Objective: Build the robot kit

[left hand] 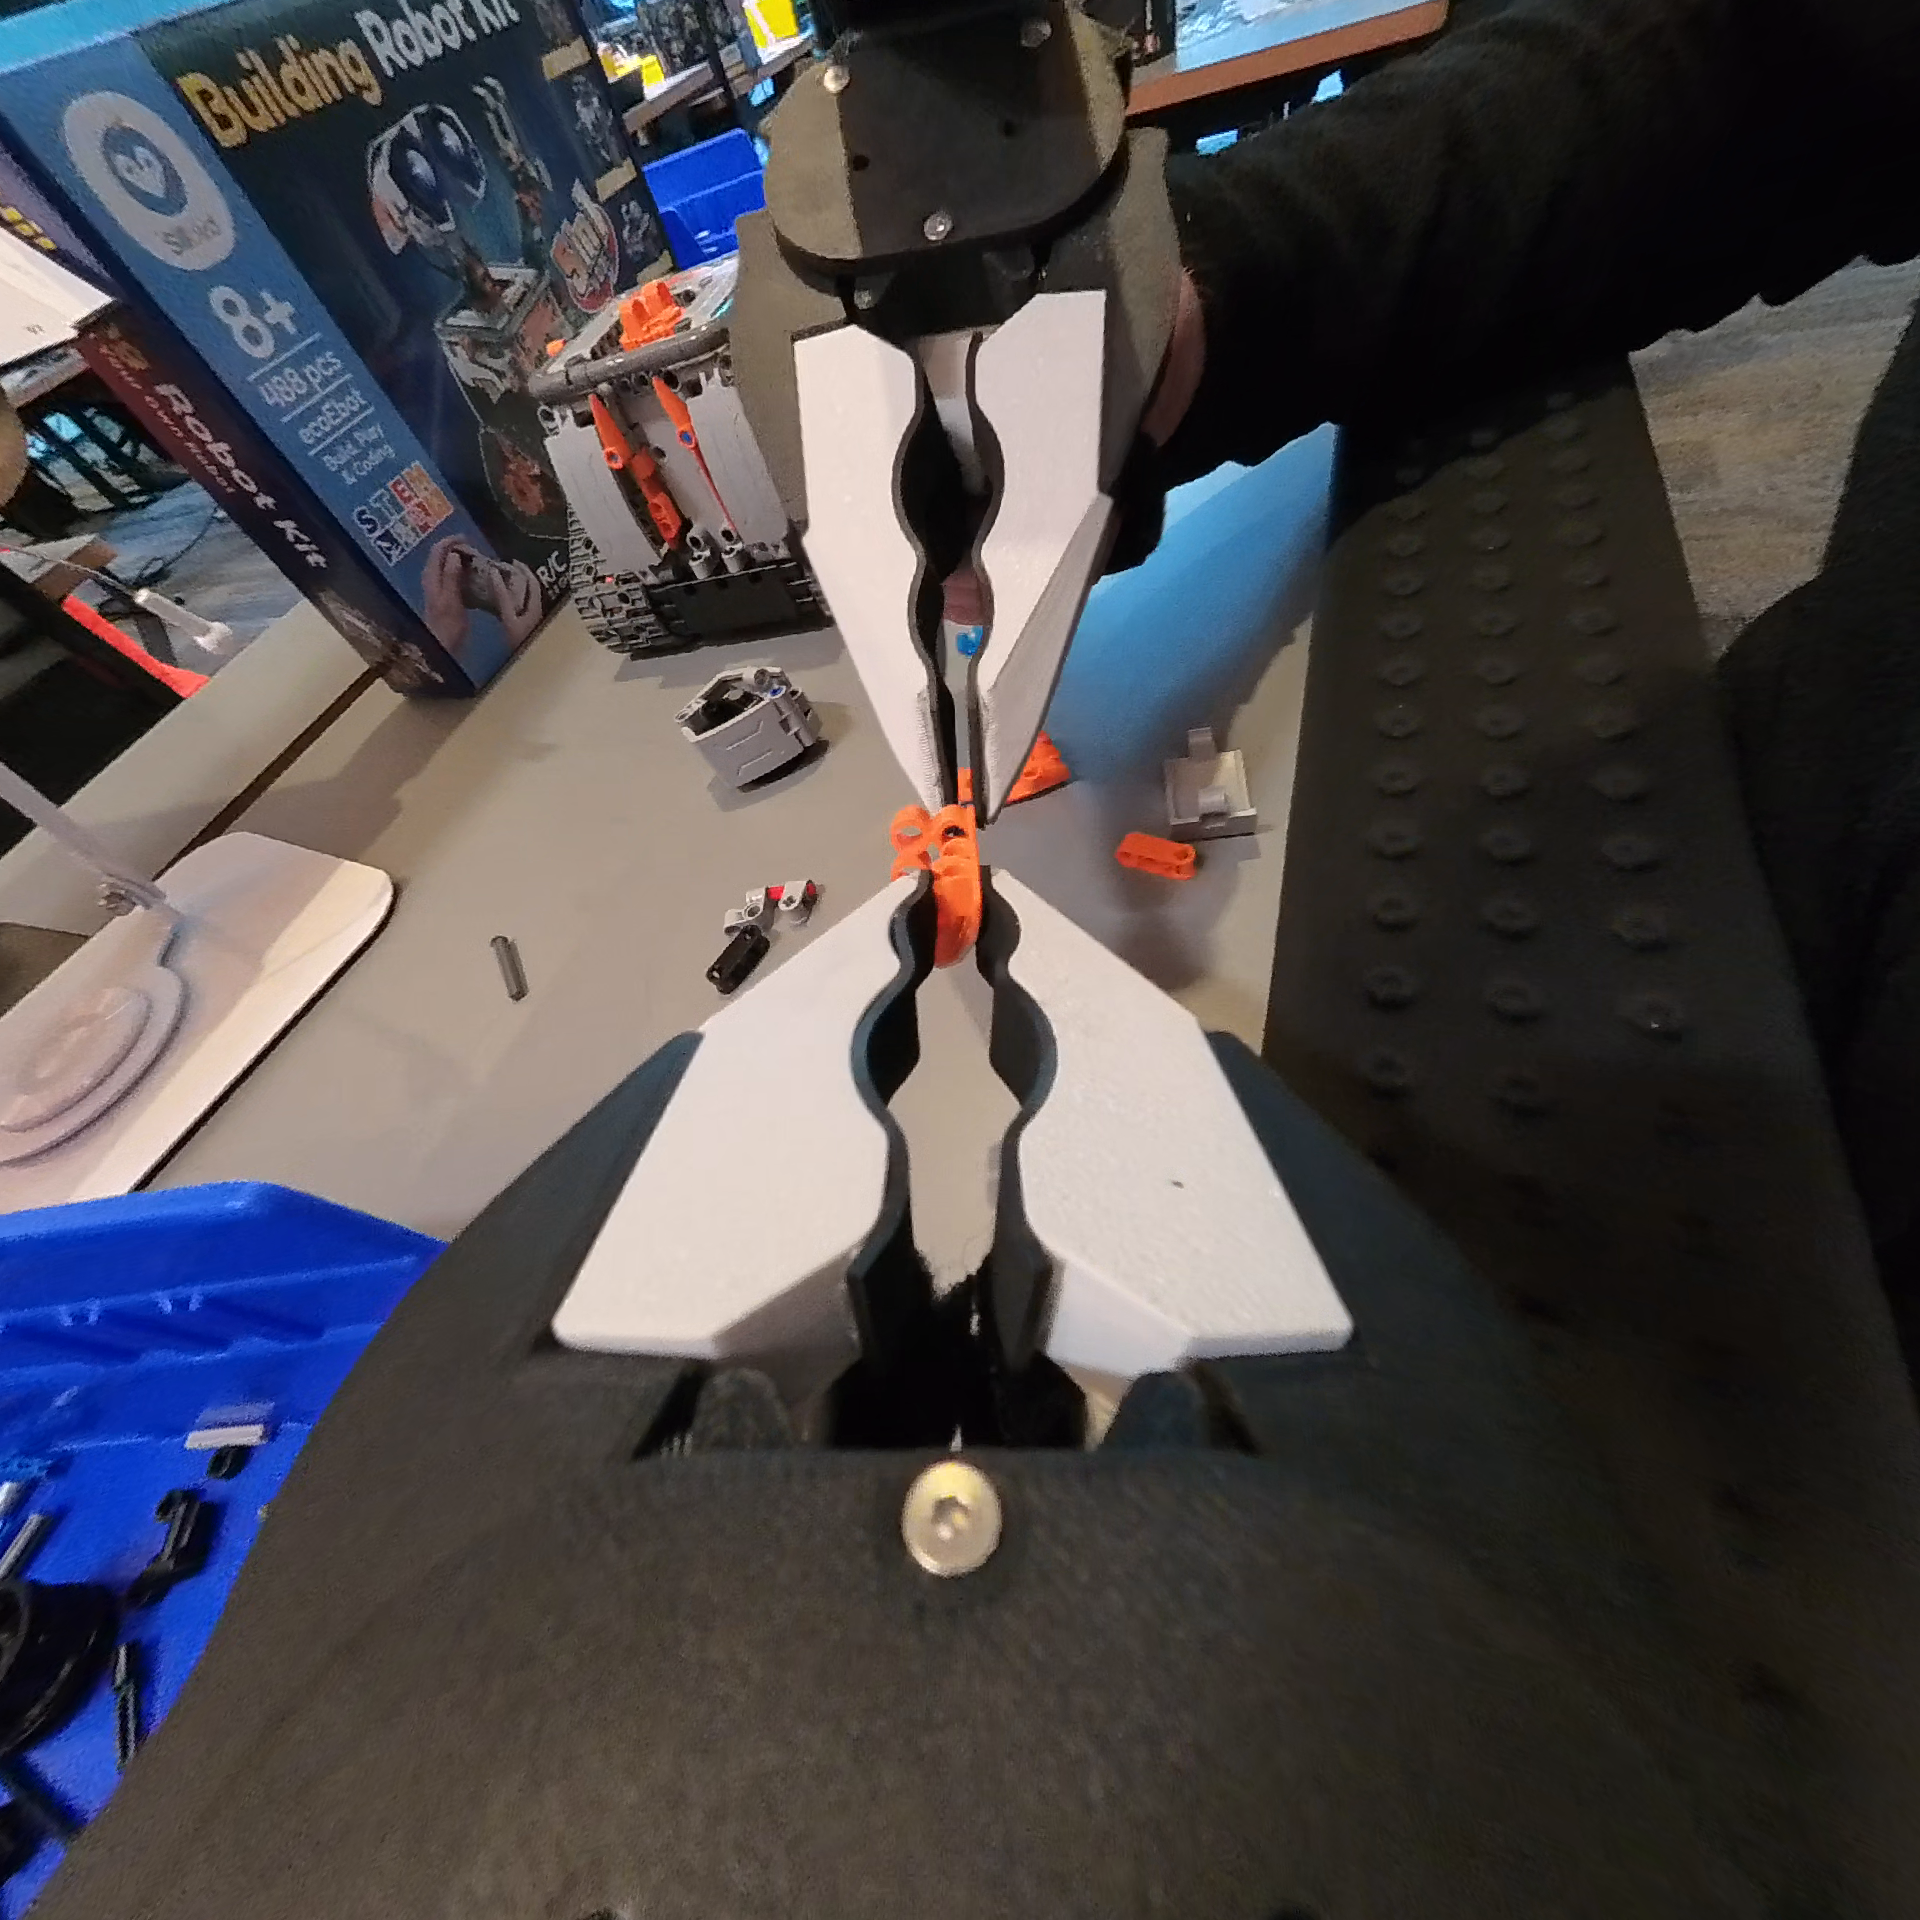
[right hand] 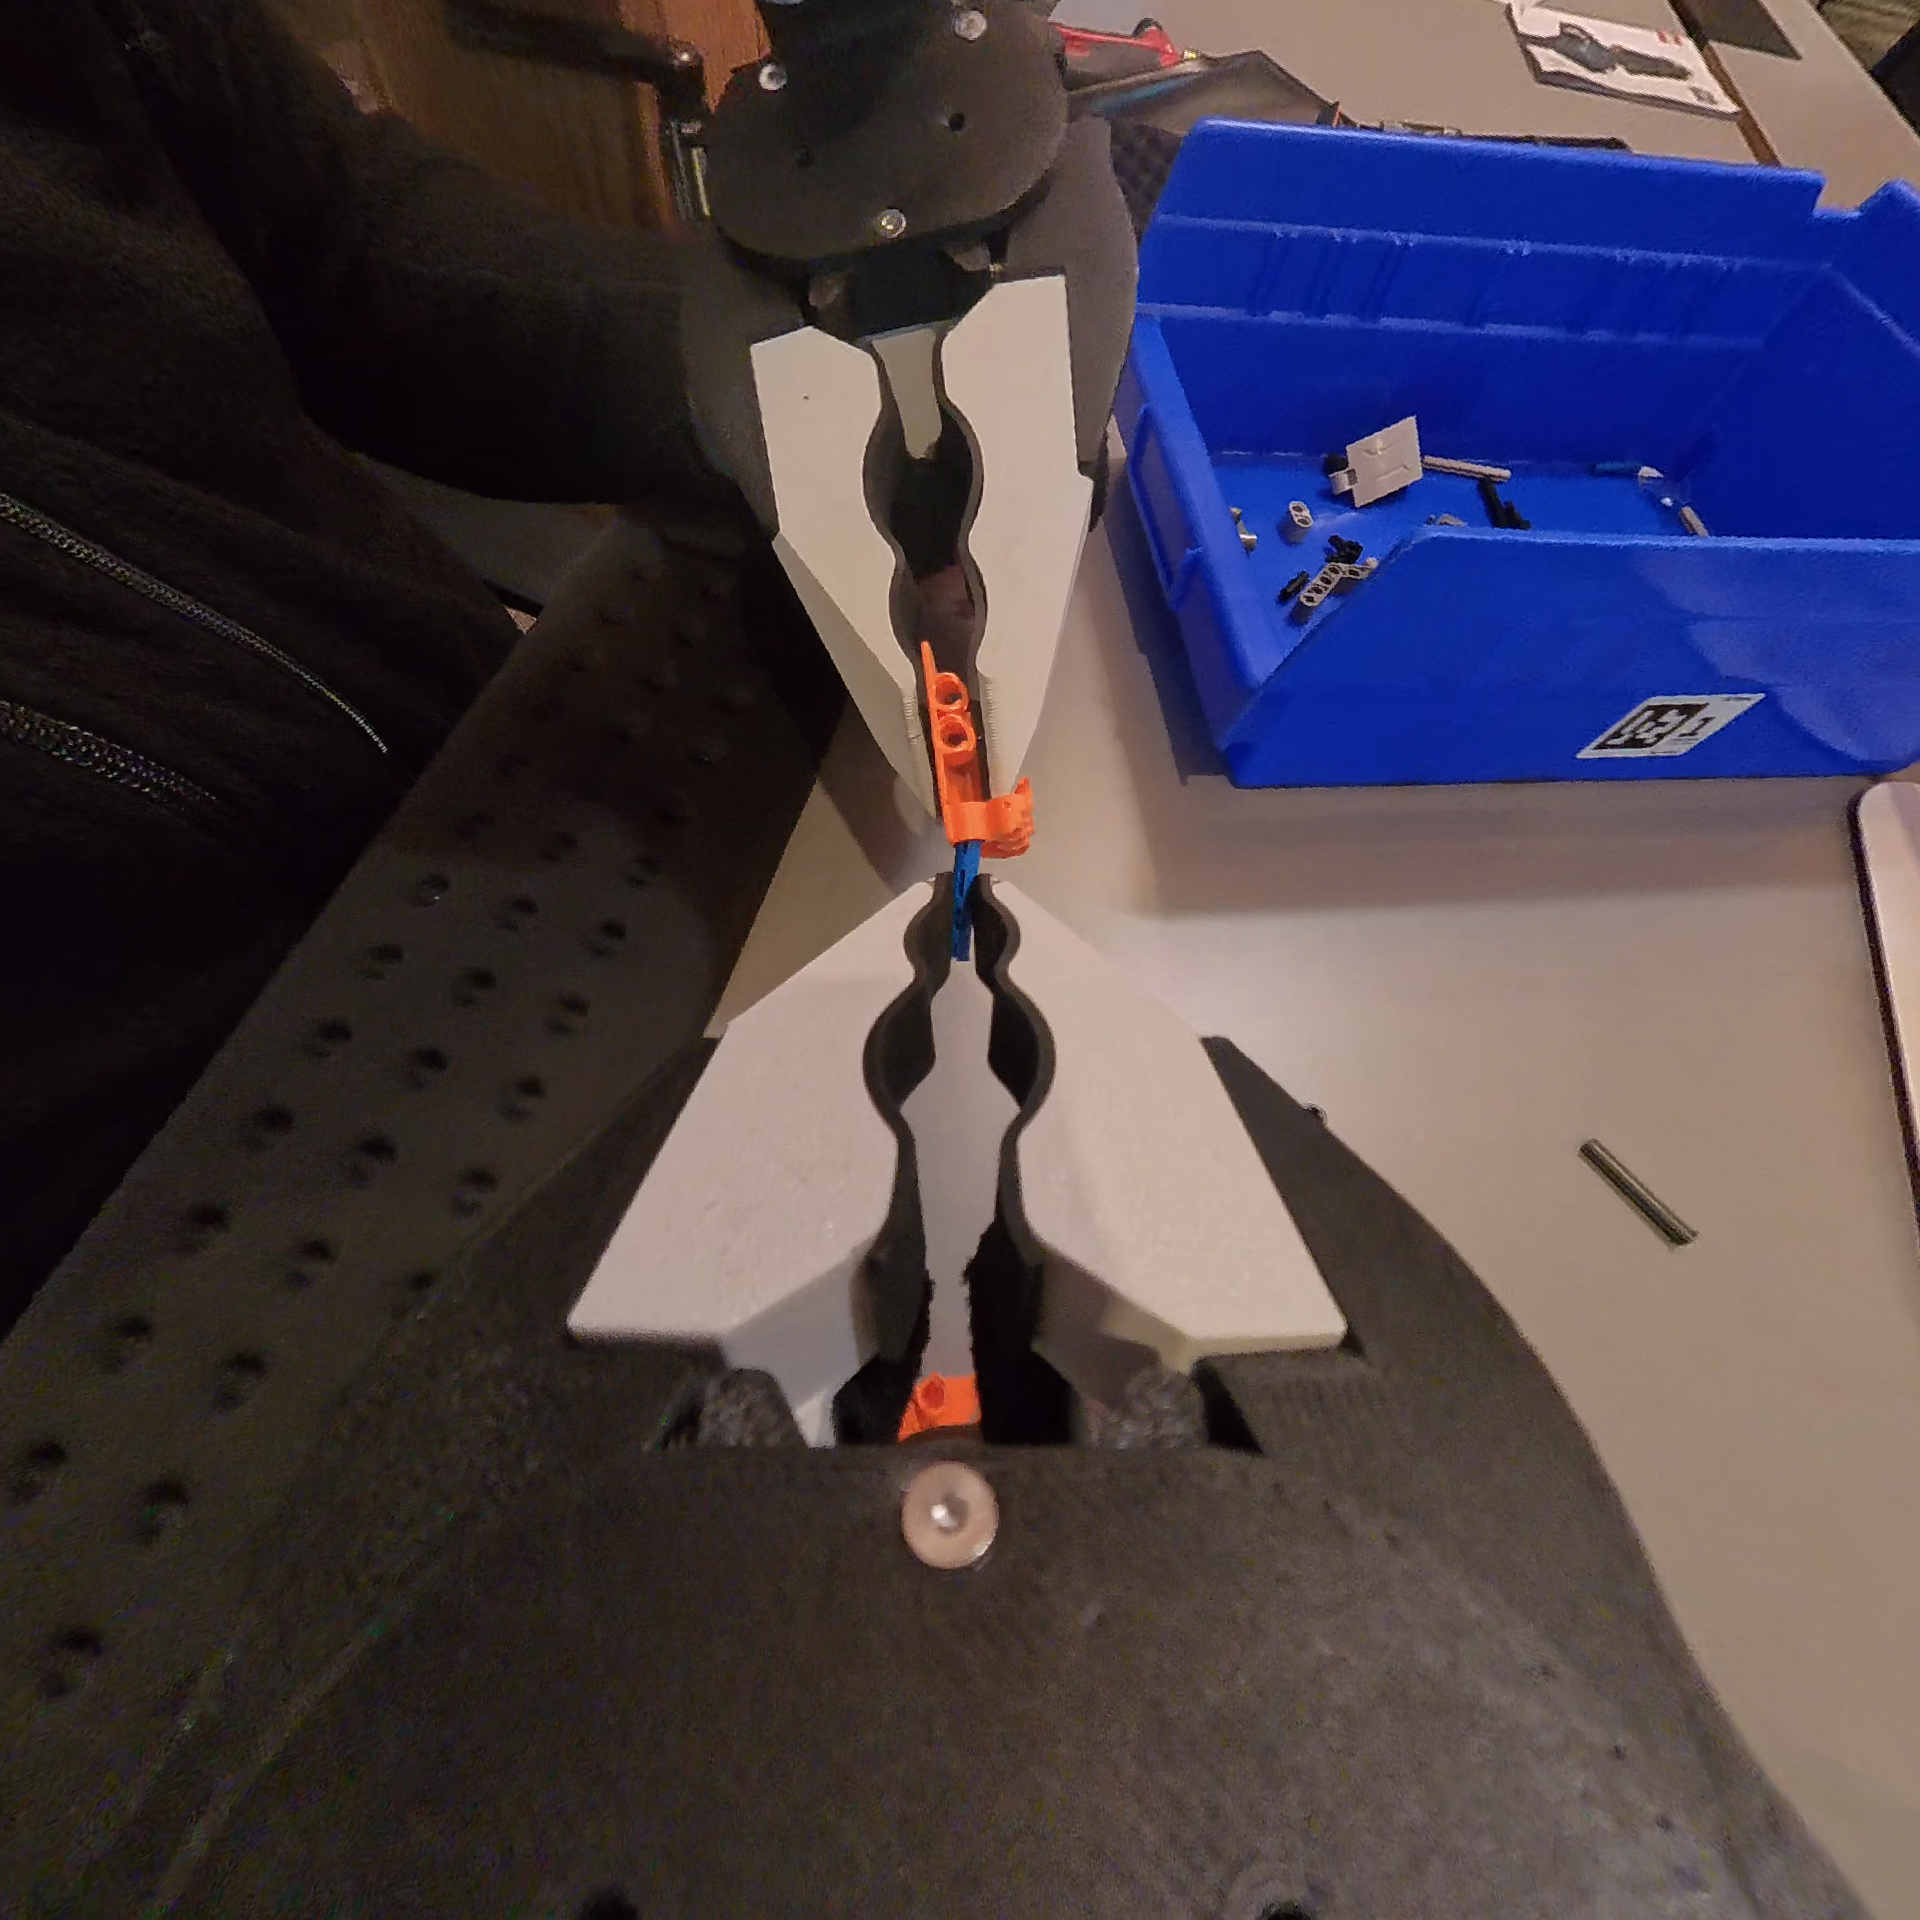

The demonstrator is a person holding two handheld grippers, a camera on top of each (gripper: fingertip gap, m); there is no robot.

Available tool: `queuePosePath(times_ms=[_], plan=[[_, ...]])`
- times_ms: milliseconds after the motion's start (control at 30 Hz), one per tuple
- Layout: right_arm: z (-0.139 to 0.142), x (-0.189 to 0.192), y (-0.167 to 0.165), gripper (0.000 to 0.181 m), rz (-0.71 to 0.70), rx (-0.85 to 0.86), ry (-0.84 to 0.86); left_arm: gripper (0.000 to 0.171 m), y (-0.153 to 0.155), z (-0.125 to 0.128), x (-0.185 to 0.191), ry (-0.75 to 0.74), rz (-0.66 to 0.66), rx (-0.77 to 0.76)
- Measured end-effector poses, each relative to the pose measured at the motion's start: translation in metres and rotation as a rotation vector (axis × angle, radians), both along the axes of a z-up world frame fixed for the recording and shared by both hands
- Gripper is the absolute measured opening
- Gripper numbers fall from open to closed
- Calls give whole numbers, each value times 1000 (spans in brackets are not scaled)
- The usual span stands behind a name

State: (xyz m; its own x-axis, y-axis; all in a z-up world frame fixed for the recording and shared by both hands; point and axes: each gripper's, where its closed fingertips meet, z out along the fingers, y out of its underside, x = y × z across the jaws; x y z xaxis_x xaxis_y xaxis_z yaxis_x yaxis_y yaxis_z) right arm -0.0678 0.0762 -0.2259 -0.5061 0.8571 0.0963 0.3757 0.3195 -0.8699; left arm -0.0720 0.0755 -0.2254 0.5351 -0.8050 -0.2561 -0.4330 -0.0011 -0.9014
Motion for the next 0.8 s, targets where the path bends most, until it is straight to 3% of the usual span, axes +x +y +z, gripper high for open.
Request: queuePosePath(times_ms=[233,433,800], plan=[[-4,1,-5,0,20,46,-15,4,-5,-3,1,24,-31,-24],[-23,0,-4,0,15,124,-78,4,-4,-21,-2,182,-24,-61],[-43,-1,-14,0,67,200,-122,4,-13,-39,-1,225,-92,-155]])
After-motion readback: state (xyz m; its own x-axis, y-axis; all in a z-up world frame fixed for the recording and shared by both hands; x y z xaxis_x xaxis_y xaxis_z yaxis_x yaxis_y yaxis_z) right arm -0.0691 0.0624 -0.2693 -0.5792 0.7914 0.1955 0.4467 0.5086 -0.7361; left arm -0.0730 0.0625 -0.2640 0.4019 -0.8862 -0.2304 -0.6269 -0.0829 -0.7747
